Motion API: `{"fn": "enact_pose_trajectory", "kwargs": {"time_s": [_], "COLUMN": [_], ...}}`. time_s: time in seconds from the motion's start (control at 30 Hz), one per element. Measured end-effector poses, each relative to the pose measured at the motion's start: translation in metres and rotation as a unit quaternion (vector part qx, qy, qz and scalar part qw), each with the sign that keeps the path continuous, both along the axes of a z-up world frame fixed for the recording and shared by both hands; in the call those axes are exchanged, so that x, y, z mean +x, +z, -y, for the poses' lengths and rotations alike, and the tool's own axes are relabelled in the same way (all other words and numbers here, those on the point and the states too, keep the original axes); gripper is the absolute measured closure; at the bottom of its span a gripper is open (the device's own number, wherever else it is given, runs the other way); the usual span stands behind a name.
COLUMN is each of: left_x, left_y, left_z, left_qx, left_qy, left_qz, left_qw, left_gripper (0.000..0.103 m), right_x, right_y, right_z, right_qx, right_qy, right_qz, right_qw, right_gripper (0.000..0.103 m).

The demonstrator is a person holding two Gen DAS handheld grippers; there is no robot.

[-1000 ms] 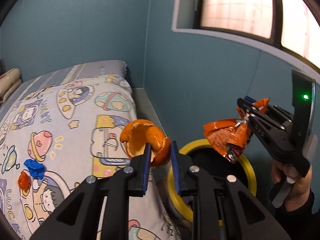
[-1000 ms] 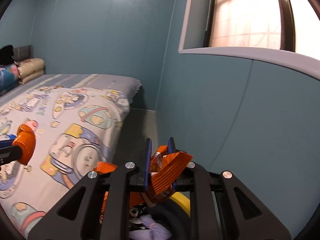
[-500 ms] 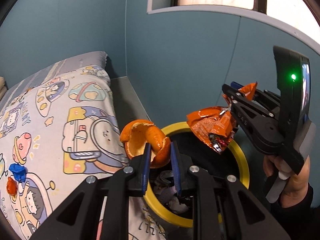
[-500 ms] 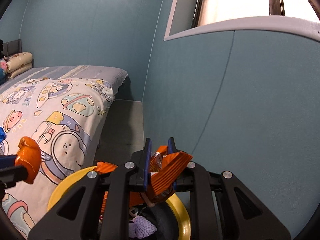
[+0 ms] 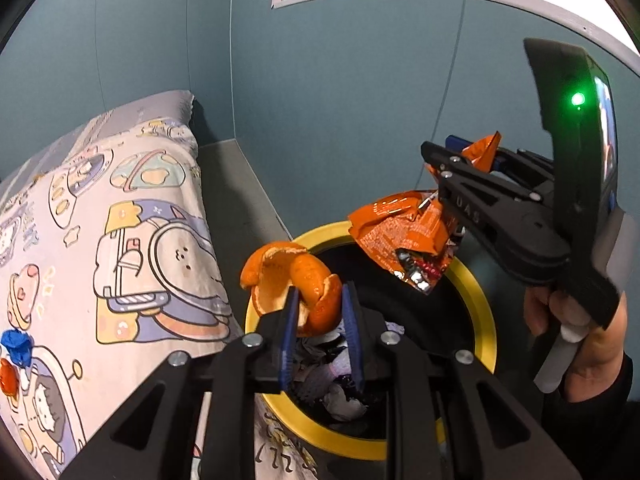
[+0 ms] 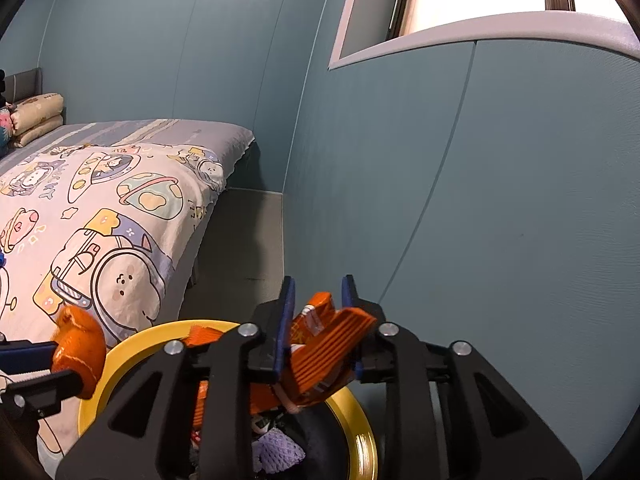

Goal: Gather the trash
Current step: 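Open both tools above the bin to drop the wrapper and peel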

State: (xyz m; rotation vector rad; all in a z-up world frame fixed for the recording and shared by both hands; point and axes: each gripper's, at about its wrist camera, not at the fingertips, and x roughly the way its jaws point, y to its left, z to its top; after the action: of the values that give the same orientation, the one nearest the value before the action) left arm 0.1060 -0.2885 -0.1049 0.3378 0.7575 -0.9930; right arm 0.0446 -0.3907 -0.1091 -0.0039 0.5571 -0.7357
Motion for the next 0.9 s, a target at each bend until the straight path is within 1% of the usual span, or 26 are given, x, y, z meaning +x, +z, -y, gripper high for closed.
{"fn": "enact_pose_trajectory", "kwargs": {"time_s": [0.03, 0.07, 0.13, 0.2, 0.43, 0.53, 0.63, 0.77, 0.9], "left_x": [0.001, 0.002, 0.001, 0.005, 0.021, 0.028, 0.040, 0.055, 0.069], "left_y": [0.000, 0.000, 0.003, 0.005, 0.014, 0.019, 0.026, 0.034, 0.036], "left_z": [-0.001, -0.002, -0.006, -0.007, -0.025, -0.035, -0.050, -0.072, -0.097], "left_qx": [-0.003, -0.005, -0.014, -0.018, -0.030, -0.033, -0.038, -0.042, -0.040], "left_qy": [0.002, 0.001, 0.006, 0.009, 0.036, 0.051, 0.072, 0.101, 0.134], "left_qz": [0.002, 0.004, 0.011, 0.014, 0.009, 0.016, 0.021, 0.031, 0.040], "left_qw": [1.0000, 1.0000, 0.9998, 0.9997, 0.9988, 0.9980, 0.9965, 0.9935, 0.9894], "left_gripper": [0.079, 0.076, 0.055, 0.055, 0.055, 0.055, 0.055, 0.054, 0.051], "right_x": [0.000, 0.000, -0.001, -0.002, -0.004, -0.002, 0.004, 0.017, 0.038], "right_y": [0.000, 0.000, 0.001, 0.003, 0.013, 0.020, 0.028, 0.038, 0.047], "right_z": [0.001, 0.002, 0.003, 0.005, 0.000, -0.006, -0.017, -0.032, -0.053], "right_qx": [0.002, 0.002, 0.003, 0.006, 0.007, 0.010, 0.007, 0.013, 0.016], "right_qy": [-0.002, -0.005, -0.011, -0.014, -0.009, 0.002, 0.021, 0.059, 0.098], "right_qz": [0.000, 0.001, 0.002, 0.006, 0.023, 0.034, 0.043, 0.060, 0.066], "right_qw": [1.000, 1.000, 1.000, 1.000, 1.000, 0.999, 0.999, 0.996, 0.993], "right_gripper": [0.071, 0.066, 0.062, 0.059, 0.059, 0.059, 0.058, 0.052, 0.050]}}
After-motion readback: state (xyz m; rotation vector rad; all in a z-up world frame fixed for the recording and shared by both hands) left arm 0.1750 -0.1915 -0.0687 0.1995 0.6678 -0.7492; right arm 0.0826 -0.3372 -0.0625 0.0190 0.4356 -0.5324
